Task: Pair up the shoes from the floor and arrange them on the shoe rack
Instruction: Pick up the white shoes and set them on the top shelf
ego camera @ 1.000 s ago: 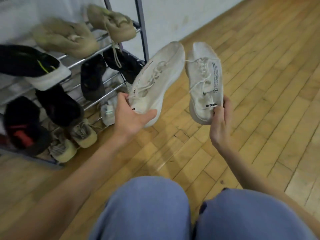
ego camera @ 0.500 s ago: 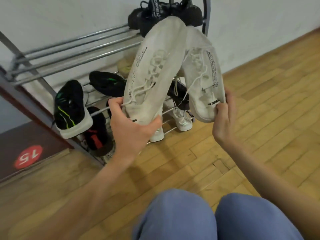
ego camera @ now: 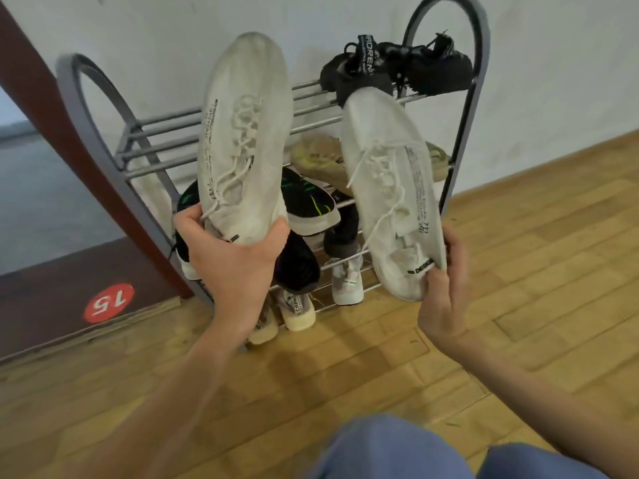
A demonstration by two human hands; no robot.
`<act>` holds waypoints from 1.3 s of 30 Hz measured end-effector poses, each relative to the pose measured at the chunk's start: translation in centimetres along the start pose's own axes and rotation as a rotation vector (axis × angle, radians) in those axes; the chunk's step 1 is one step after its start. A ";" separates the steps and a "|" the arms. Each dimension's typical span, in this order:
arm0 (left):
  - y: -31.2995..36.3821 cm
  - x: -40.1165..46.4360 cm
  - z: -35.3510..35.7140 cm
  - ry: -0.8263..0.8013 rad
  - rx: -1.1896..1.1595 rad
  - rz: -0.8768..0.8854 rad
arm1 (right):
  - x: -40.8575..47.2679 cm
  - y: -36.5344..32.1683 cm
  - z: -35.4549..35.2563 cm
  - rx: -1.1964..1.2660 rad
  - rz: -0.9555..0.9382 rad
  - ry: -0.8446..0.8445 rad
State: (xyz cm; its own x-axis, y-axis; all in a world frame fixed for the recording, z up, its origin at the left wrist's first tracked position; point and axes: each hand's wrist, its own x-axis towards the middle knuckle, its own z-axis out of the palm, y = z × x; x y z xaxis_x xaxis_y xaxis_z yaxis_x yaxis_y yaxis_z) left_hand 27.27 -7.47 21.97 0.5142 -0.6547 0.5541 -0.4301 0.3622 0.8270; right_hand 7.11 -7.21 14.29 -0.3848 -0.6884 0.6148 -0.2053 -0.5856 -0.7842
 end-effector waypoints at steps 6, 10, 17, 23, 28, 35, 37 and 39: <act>0.6 2.5 -0.3 0.109 -0.001 -0.031 | 4.5 -3.2 3.7 0.041 0.016 -0.177; 1.6 6.4 -0.6 0.223 0.019 0.000 | 9.3 -5.9 7.9 0.129 0.105 -0.174; 2.3 11.9 -1.3 0.231 0.136 0.067 | 13.6 -7.7 14.1 0.263 0.327 -0.175; 1.7 13.2 -0.7 0.224 0.228 0.101 | 13.9 -7.4 16.7 0.284 0.421 -0.314; 0.7 13.6 -1.1 0.126 0.343 0.204 | 14.1 -6.3 15.7 -0.034 0.330 -0.457; 0.6 15.3 -4.0 -0.338 0.569 0.273 | 11.9 -6.5 15.0 -0.326 -0.098 -0.491; 0.6 15.0 -3.9 -0.326 0.567 0.268 | 11.8 -6.2 15.5 -0.421 -0.156 -0.507; 0.5 14.2 -3.4 -0.254 0.545 0.269 | 12.1 -6.2 15.6 -0.390 -0.138 -0.494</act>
State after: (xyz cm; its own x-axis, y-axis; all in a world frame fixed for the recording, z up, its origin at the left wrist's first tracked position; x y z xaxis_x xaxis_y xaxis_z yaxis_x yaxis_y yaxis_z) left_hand 36.88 -14.33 30.58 0.1741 -0.7489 0.6394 -0.8678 0.1903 0.4591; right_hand 17.79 -18.57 27.91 0.1093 -0.7881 0.6057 -0.5711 -0.5486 -0.6106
